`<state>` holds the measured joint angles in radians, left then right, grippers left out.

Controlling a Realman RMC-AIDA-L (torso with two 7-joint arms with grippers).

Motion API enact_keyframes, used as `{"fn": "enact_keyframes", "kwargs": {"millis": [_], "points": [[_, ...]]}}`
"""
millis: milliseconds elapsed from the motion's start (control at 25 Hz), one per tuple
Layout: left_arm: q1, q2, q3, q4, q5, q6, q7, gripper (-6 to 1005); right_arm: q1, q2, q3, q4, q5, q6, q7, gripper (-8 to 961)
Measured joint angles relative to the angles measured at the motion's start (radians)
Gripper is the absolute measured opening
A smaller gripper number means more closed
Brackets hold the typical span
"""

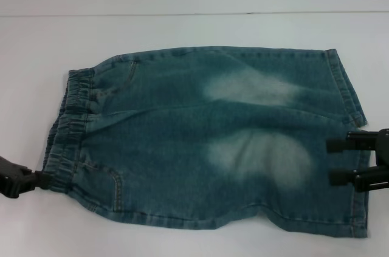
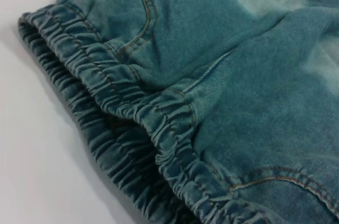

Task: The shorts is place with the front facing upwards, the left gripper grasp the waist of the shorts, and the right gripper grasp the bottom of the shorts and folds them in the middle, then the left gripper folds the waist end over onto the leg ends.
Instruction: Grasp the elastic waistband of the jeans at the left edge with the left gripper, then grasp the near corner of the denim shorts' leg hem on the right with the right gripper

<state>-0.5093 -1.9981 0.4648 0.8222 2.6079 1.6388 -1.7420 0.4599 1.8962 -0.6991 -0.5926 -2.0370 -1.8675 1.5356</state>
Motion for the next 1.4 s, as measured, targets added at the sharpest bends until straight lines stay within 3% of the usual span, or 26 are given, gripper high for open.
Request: {"fn": "enact_keyframes", "kwargs": {"millis": [200, 440, 760, 1400], "points": [[-0.014, 0.001, -0.005, 0.000, 0.000, 0.048, -0.013, 5, 0.014, -0.007, 0.000, -0.035, 0.003, 0.001, 0.088, 916], [-0.051, 0.013, -0.009, 0.006, -0.003, 0.110, -0.066, 8, 0.052, -0.019, -0.006, -0.134, -0.038, -0.015, 0.243, 916], [-0.080, 0.018, -0.011, 0.007, -0.003, 0.099, -0.091, 13, 0.134, -0.030, 0.002, -0.199, -0.307, -0.056, 0.342, 916], [-0.106, 0.022, -0.005, 0.012, -0.001, 0.092, -0.128, 22, 0.174, -0.019, -0.018, -0.185, -0.610, -0.111, 0.380, 915]]}}
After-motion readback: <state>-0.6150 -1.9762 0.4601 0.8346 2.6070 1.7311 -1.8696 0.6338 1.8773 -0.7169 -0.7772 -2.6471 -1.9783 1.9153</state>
